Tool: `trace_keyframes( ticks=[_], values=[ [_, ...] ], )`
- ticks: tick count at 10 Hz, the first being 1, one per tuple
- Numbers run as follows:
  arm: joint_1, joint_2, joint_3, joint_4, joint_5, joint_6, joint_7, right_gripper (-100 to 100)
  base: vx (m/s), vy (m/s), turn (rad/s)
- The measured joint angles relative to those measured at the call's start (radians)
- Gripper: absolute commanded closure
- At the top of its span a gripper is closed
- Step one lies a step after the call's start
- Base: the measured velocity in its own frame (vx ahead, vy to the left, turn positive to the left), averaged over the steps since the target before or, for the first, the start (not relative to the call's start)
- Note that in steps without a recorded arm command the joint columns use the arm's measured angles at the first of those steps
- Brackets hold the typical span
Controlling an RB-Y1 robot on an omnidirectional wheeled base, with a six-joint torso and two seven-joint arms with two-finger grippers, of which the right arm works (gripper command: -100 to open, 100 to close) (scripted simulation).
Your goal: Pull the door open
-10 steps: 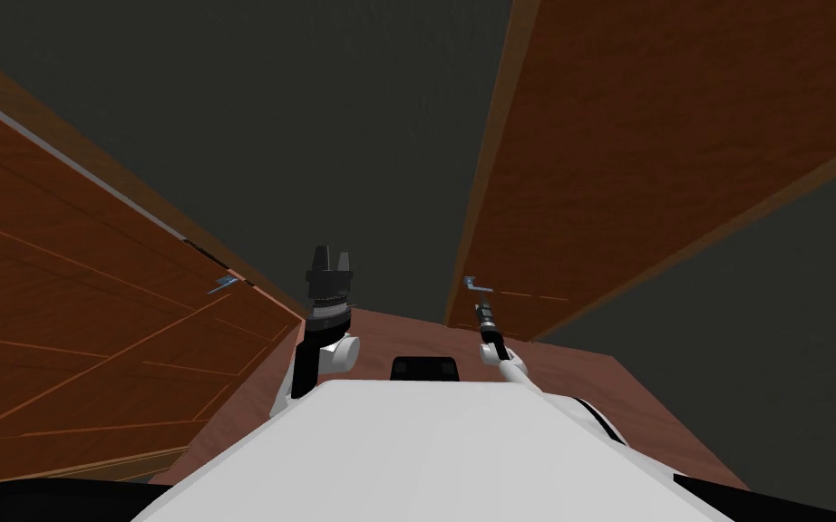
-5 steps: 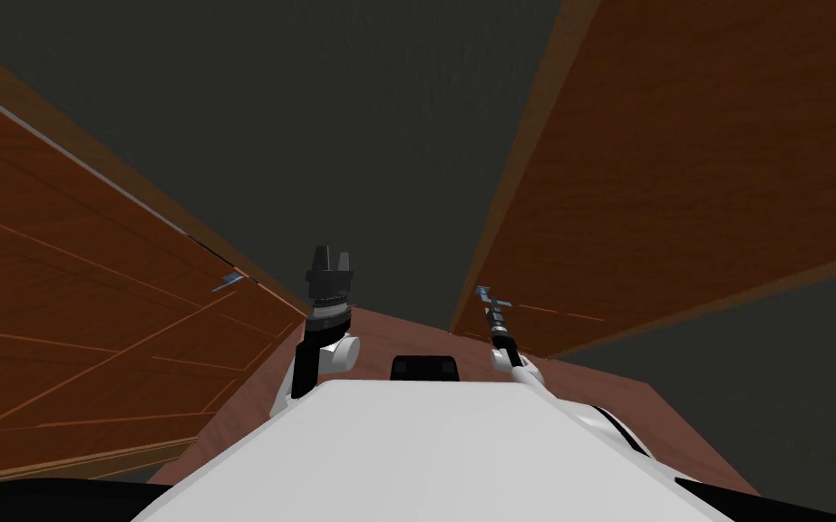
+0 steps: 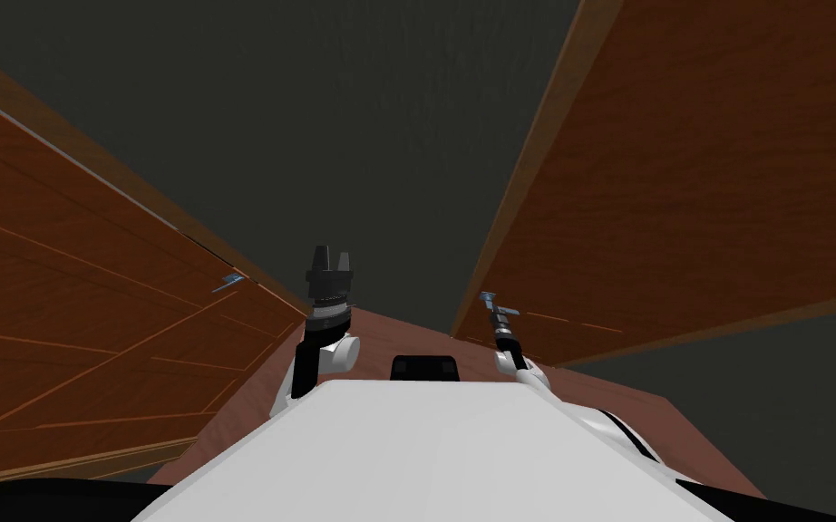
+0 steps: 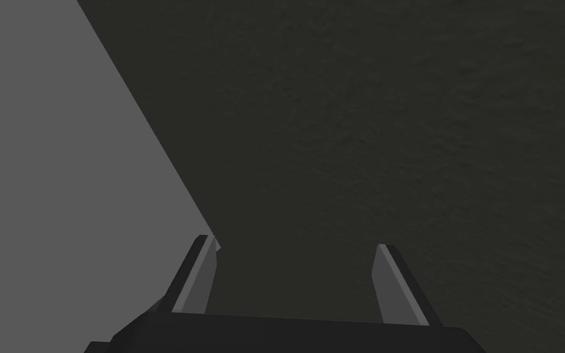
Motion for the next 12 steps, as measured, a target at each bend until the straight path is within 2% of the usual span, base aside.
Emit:
trace_keyframes(
  ticks=[4,8,12],
  values=[
    [0.002,0.001,0.001,0.002,0.001,0.003,0.001,100,-0.031,-0.007,0.034],
    [0.011,-0.022,0.031,0.004,0.020,-0.022,-0.040,100,-0.206,-0.041,0.103],
    [0.039,-0.048,0.077,0.002,0.050,-0.053,-0.096,100,-0.238,-0.071,0.123]
  ],
)
